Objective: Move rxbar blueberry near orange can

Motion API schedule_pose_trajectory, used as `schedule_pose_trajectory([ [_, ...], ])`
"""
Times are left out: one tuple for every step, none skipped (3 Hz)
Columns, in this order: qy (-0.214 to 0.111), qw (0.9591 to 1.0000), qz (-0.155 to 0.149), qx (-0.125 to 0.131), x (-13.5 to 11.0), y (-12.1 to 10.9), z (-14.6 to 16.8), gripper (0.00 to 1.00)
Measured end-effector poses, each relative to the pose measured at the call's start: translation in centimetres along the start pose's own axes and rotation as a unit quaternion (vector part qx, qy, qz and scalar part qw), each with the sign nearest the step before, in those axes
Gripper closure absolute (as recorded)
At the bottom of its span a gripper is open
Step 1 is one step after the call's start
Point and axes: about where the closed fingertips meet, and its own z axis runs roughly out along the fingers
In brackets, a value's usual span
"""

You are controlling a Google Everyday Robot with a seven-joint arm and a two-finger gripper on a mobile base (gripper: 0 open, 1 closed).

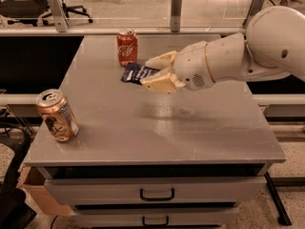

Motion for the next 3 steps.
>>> schedule_pose_trajectory([
  [0.005, 0.9997, -0.011, -0.021, -1.3, 3.2, 1.6, 1.00],
  [0.016, 0.9989, -0.013, -0.042, -1.8, 6.5, 3.6, 1.00],
  [0.029, 0.9980, -0.005, -0.056, -0.7, 8.1, 5.1, 1.00],
])
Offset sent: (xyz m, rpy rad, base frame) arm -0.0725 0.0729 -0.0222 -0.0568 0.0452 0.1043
